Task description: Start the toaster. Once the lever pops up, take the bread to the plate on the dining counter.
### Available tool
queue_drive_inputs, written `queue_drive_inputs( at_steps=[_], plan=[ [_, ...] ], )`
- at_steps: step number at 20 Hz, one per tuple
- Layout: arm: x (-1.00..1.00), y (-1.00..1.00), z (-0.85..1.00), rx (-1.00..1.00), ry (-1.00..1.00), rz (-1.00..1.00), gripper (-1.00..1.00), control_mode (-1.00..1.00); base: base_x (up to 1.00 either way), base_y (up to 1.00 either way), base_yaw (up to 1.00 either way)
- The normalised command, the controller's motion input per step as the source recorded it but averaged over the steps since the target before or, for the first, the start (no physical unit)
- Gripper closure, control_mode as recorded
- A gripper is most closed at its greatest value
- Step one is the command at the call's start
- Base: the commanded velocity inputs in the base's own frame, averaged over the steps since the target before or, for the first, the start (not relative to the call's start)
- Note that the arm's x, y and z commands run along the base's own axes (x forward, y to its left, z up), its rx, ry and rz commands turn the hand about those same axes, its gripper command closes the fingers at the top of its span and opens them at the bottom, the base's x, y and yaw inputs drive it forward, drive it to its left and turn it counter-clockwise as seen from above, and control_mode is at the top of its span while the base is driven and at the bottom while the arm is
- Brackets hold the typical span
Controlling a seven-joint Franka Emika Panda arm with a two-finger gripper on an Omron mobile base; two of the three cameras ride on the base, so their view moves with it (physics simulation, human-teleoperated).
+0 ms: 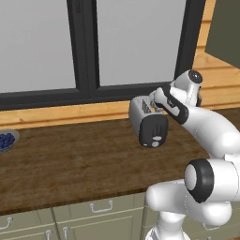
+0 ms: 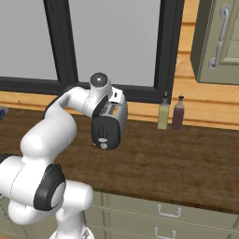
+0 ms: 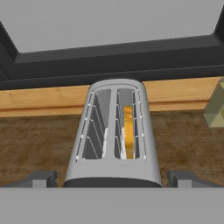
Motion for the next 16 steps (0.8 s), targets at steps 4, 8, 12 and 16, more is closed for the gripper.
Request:
queue_drive_inputs(
  at_steps=[4,8,12,16],
  plan=[
    [0.00,0.00,0.00,0.00,0.00,0.00,-1.00,-1.00,0.00,0.00,0.00],
    [0.00,0.00,0.00,0.00,0.00,0.00,-1.00,-1.00,0.00,0.00,0.00],
    [0.00,0.00,0.00,0.00,0.00,0.00,-1.00,-1.00,0.00,0.00,0.00],
    [0.00,0.00,0.00,0.00,0.00,0.00,-1.00,-1.00,0.00,0.00,0.00]
  ],
)
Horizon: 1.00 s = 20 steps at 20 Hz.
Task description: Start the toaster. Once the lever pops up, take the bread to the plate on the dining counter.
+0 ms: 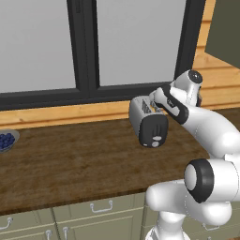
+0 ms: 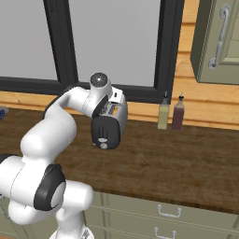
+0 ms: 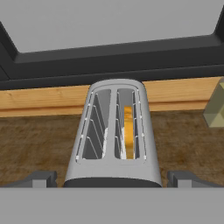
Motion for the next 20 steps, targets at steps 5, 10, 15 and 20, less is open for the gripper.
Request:
queue_drive_inputs(
  at_steps=[5,10,15,20],
  plan=[
    [0.00,0.00,0.00,0.00,0.00,0.00,-1.00,-1.00,0.00,0.00,0.00],
    [0.00,0.00,0.00,0.00,0.00,0.00,-1.00,-1.00,0.00,0.00,0.00],
    [0.00,0.00,0.00,0.00,0.00,0.00,-1.00,-1.00,0.00,0.00,0.00],
    [0.00,0.00,0.00,0.00,0.00,0.00,-1.00,-1.00,0.00,0.00,0.00]
  ],
)
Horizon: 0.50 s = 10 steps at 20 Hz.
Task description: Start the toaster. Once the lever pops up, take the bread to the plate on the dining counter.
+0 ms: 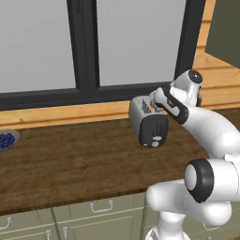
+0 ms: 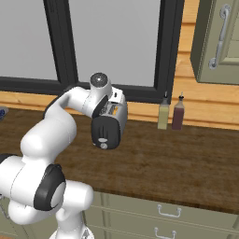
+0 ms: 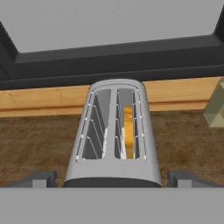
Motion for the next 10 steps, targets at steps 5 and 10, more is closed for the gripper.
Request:
queue_drive_inputs(
  at_steps=[5,10],
  plan=[
    [0.00,0.00,0.00,0.00,0.00,0.00,-1.00,-1.00,0.00,0.00,0.00],
    [0.00,0.00,0.00,0.00,0.00,0.00,-1.00,-1.00,0.00,0.00,0.00]
  ],
)
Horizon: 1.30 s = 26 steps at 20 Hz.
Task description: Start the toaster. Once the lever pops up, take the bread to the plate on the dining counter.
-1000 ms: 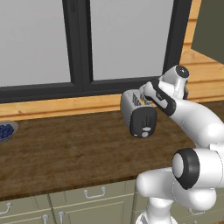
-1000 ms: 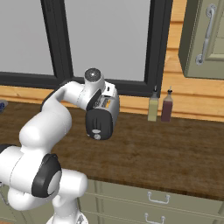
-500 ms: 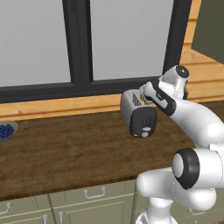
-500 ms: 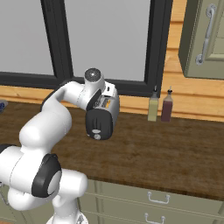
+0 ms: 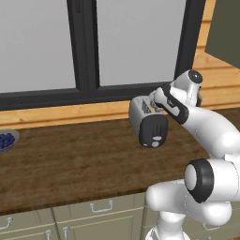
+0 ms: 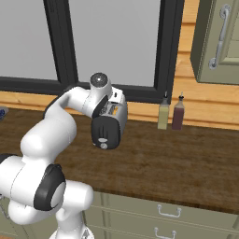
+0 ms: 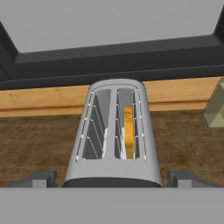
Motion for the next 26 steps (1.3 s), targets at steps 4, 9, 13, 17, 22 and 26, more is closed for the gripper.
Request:
queue_drive_inputs(
  at_steps=[4,9,13,17,22,26],
  plan=[
    [0.00,0.00,0.00,0.00,0.00,0.00,-1.00,-1.00,0.00,0.00,0.00],
    [0.00,0.00,0.00,0.00,0.00,0.00,-1.00,-1.00,0.00,0.00,0.00],
    [0.00,0.00,0.00,0.00,0.00,0.00,-1.00,-1.00,0.00,0.00,0.00],
    [0.00,0.00,0.00,0.00,0.00,0.00,-1.00,-1.00,0.00,0.00,0.00],
    [0.00,0.00,0.00,0.00,0.00,0.00,-1.00,-1.00,0.00,0.00,0.00],
    [0.00,0.00,0.00,0.00,0.00,0.00,-1.00,-1.00,0.00,0.00,0.00]
  ],
)
